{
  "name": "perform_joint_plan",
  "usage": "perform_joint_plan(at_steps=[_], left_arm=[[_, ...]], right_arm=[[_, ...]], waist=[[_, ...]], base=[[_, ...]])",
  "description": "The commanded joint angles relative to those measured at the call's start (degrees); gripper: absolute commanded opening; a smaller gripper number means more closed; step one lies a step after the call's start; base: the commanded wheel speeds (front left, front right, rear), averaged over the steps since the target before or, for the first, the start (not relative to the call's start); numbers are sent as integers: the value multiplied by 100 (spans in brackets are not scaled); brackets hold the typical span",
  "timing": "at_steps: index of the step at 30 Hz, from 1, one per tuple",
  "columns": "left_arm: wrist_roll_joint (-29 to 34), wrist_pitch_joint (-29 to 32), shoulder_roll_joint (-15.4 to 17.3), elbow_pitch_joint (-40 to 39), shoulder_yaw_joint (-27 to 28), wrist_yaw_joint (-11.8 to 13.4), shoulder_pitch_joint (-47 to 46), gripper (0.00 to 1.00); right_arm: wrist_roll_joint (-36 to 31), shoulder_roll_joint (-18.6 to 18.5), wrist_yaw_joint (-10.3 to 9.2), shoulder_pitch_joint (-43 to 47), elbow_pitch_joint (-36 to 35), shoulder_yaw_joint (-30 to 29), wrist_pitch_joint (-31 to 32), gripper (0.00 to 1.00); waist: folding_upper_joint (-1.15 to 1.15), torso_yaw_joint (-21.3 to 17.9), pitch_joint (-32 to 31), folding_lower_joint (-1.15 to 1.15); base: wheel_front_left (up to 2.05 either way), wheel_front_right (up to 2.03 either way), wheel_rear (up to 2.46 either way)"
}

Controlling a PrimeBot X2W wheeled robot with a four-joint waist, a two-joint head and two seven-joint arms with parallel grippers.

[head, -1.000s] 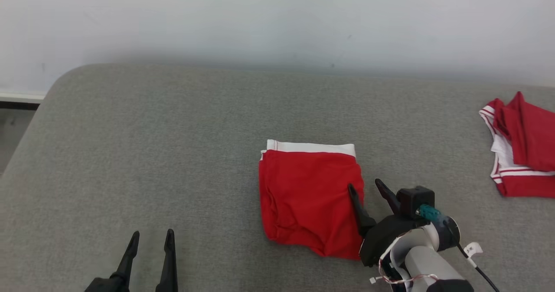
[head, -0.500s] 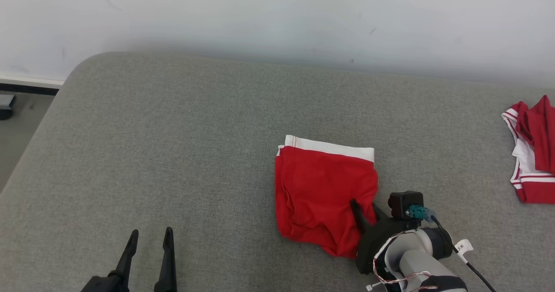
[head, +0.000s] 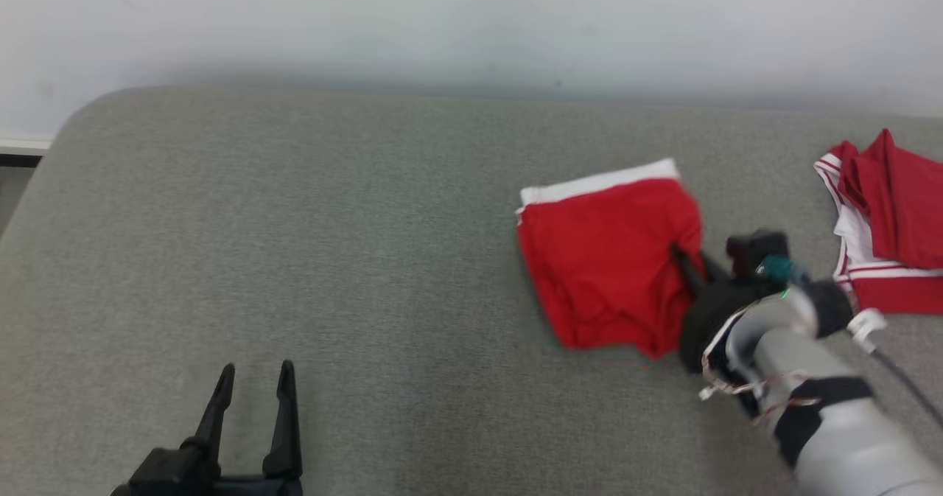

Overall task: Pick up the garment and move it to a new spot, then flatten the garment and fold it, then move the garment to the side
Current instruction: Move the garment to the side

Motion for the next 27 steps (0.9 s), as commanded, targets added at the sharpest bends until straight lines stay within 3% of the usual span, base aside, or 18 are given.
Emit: perform_joint_plan(at_steps=[1, 14, 27], left_arm=[[-24, -16, -7, -39, -53, 13, -129, 100], [211, -16, -6, -513, -211, 13, -659, 100], [312, -16, 185, -857, -285, 13, -965, 100]], right_arm=[[-37, -220, -11, -223, -55, 137, 92, 0], [388, -1812, -11, -1415, -690, 1406, 1064, 0], [826, -2997, -11, -2186, -1336, 2299, 1724, 0]], waist=[[0, -190, 184, 0], [0, -623, 978, 0], [0, -952, 1527, 0]], base=[[0, 0, 0], [0, 0, 0], [0, 0, 0]])
